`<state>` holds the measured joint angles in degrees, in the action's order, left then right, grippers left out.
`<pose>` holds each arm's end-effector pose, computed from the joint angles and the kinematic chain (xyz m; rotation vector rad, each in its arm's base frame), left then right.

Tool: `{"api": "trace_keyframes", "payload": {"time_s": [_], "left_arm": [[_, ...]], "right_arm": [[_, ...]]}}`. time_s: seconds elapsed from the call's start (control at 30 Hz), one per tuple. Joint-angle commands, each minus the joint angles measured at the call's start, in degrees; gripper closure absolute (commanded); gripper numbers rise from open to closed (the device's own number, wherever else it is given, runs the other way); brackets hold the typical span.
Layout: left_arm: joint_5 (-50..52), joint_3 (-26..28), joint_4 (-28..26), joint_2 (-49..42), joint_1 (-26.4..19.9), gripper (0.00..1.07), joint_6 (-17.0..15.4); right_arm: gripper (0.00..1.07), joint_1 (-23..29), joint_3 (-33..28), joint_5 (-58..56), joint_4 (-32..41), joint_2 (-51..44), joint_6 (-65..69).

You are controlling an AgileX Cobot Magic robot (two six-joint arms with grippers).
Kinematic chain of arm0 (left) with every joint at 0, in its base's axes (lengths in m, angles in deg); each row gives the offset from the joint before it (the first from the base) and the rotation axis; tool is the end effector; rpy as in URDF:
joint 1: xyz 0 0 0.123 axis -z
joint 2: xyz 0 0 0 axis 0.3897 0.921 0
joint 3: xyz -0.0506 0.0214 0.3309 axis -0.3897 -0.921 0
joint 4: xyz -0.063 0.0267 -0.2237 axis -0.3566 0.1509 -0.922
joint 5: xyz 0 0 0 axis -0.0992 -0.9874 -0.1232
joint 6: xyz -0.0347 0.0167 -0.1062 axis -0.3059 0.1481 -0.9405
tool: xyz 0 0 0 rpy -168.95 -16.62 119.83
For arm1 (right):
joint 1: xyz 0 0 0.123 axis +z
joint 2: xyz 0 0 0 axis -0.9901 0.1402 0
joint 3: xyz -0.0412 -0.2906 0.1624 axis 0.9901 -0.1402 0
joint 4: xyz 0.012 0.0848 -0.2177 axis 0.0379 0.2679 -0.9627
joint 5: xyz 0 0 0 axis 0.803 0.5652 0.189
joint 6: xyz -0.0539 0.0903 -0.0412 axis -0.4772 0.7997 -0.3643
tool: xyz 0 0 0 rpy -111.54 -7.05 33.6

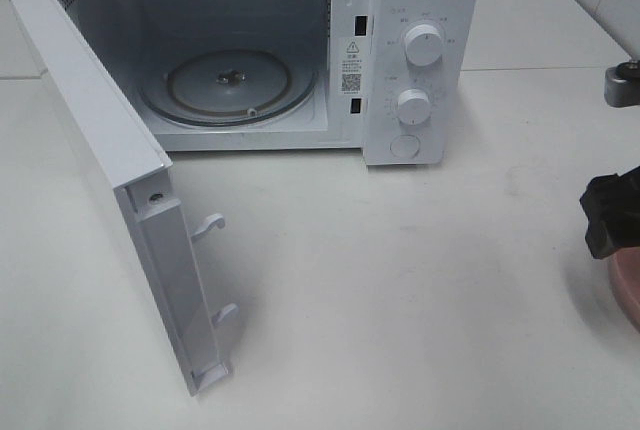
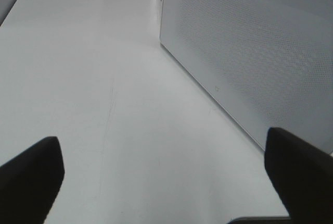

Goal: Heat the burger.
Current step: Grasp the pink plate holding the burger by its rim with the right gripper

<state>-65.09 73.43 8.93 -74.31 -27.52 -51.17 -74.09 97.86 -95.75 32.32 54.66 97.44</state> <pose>-0.0549 -0.0212 0.2619 -0.0194 2.0333 -0.1197 0.2135 0.0147 0.2515 -0.1034 2.7673 -0.1361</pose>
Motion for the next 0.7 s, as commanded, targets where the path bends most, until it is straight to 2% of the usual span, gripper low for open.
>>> {"api": "trace_keyframes", "payload": {"time_s": [0.03,0.4,0.7], "left_arm": [[0.9,-0.2,-0.3,-1.0,0.2,0.06,0.2],[0.9,-0.2,-0.3,-1.0,0.2,0.06,0.2],[0.9,-0.2,-0.3,-1.0,0.2,0.06,0.2]], "right_arm": [[0.19,-1.8,0.0,1.8,-0.6,4.0,0.3],[0.2,-2.0,0.0,7.7,-0.6,14.3,0.3],[0.2,-5.3,0.0,11.6,-0.5,18.9,-0.5]]}}
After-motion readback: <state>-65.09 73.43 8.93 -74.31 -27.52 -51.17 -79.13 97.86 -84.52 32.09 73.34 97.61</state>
